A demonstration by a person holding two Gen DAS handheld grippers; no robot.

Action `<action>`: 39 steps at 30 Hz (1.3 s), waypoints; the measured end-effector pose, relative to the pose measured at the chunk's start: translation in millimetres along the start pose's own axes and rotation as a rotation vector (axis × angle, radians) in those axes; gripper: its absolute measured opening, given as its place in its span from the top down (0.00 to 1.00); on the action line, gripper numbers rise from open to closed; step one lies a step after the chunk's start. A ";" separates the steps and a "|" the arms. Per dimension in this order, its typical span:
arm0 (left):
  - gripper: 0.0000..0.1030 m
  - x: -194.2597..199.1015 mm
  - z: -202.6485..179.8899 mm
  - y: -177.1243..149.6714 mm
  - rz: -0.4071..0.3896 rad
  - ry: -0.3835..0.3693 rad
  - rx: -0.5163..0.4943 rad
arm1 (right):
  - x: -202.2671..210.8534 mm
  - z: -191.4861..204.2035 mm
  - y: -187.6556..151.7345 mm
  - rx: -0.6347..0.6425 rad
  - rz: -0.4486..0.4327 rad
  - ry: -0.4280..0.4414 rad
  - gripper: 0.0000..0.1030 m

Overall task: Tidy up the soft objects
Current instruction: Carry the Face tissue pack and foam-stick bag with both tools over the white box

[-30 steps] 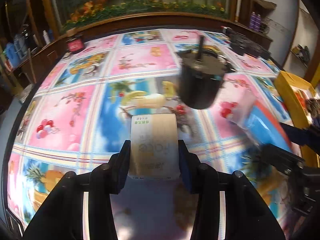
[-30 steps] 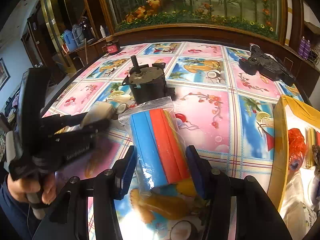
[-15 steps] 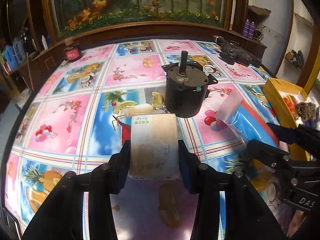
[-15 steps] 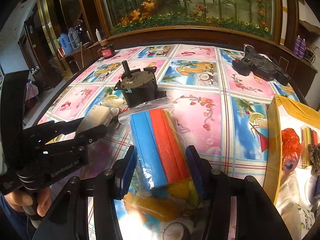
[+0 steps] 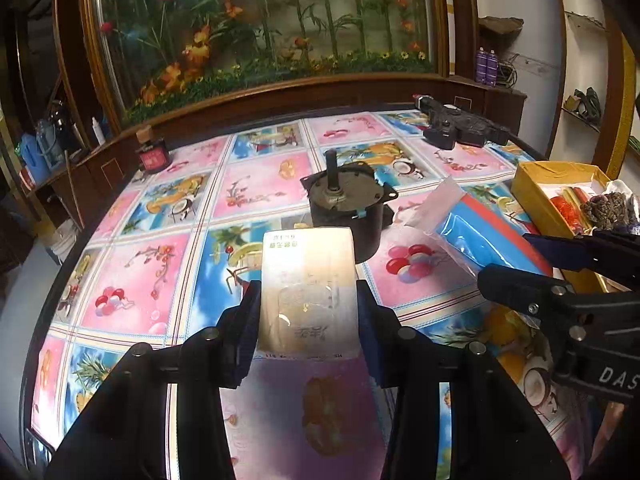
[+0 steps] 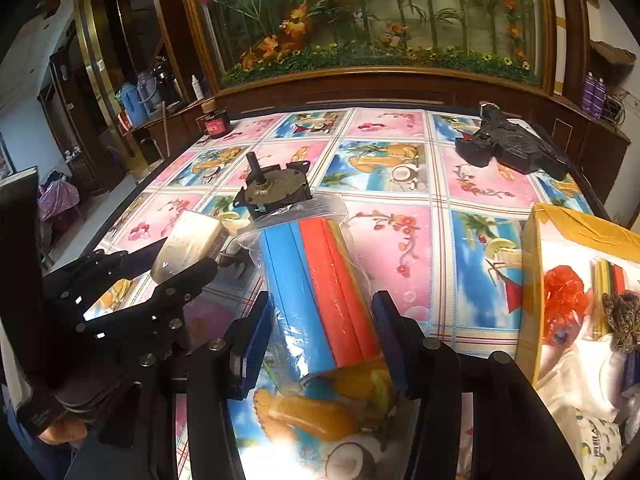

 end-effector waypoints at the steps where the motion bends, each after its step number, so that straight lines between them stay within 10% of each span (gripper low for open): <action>1: 0.59 1.7 -0.8 1.0 -0.008 0.003 -0.001 | 1.2 -1.6 0.8 -0.005 -0.001 0.000 0.52; 27: 0.59 32.0 -45.0 20.5 -0.112 0.016 -0.037 | 65.2 -64.7 12.0 -0.175 -0.123 0.013 0.52; 39: 0.59 70.9 -147.0 55.7 -0.209 -0.193 -0.059 | 119.5 -152.0 10.6 -0.329 -0.235 -0.028 0.52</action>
Point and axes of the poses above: each gripper's, at about its wrist camera, not at the fingertips, and x roughly against the way its jaws point, z to its left, y to its top, the point moved 6 cm from there along -x, roughly the way its jaws point, and after that the axes turned 14 degrees about -x, right-handed, at the moved point
